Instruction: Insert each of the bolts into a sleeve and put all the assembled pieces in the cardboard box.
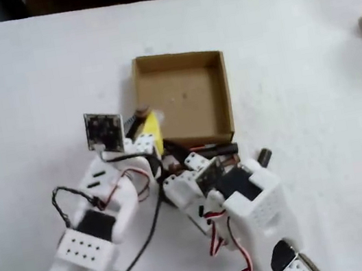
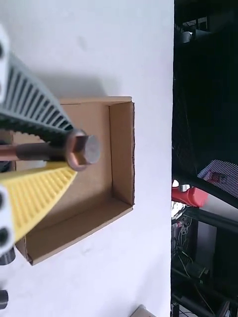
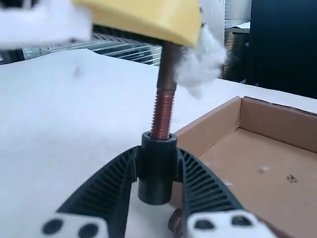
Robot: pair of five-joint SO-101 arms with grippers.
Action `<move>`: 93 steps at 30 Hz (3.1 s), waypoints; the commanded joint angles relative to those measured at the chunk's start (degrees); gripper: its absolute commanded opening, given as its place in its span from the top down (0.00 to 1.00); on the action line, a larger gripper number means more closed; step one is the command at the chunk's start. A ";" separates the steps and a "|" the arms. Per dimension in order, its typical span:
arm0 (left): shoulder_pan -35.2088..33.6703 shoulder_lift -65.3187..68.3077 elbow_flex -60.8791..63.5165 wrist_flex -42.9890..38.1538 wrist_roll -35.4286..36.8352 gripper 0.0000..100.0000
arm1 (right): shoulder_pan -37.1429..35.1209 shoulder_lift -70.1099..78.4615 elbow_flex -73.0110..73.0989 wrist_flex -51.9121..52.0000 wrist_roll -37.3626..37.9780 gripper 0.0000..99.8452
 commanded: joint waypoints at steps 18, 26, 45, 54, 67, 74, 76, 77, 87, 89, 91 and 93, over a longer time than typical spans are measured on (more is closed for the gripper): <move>2.68 -1.27 3.34 0.70 0.44 0.98 | 1.19 -2.86 -1.49 -0.75 -0.44 0.98; 2.68 4.97 0.44 2.99 -2.20 0.98 | 1.45 -3.03 -1.41 -0.84 -0.44 0.98; -0.31 -5.14 0.44 19.16 -7.82 0.55 | 1.45 -2.68 -1.67 -0.75 -0.44 0.98; -1.98 -25.01 0.18 27.52 -3.34 0.62 | 1.54 -2.59 -1.67 -0.66 -0.44 0.98; -19.30 -33.71 0.35 34.02 -2.90 0.97 | 2.68 -6.55 2.90 -0.84 0.00 0.98; -19.65 -33.71 0.88 46.33 -2.99 0.95 | 8.04 -18.42 8.26 2.77 0.00 0.98; -19.65 -33.98 2.90 47.65 -2.99 0.95 | 9.54 -21.14 8.26 6.99 0.00 0.98; -19.65 -33.98 4.31 47.56 -2.99 0.95 | 10.07 -22.55 8.26 9.54 0.00 0.98; -22.55 -34.07 17.49 38.77 -9.32 0.95 | 18.95 -44.18 4.92 41.01 0.09 0.98; -22.37 -34.07 18.99 38.51 -10.81 0.95 | 21.67 -49.01 1.67 52.09 0.09 0.98; -22.29 -34.07 19.34 38.77 -10.99 0.95 | 23.43 -53.49 -2.46 64.92 0.09 0.98; -22.29 -34.07 19.34 39.03 -10.99 0.95 | 24.31 -56.84 -7.56 78.29 0.09 0.98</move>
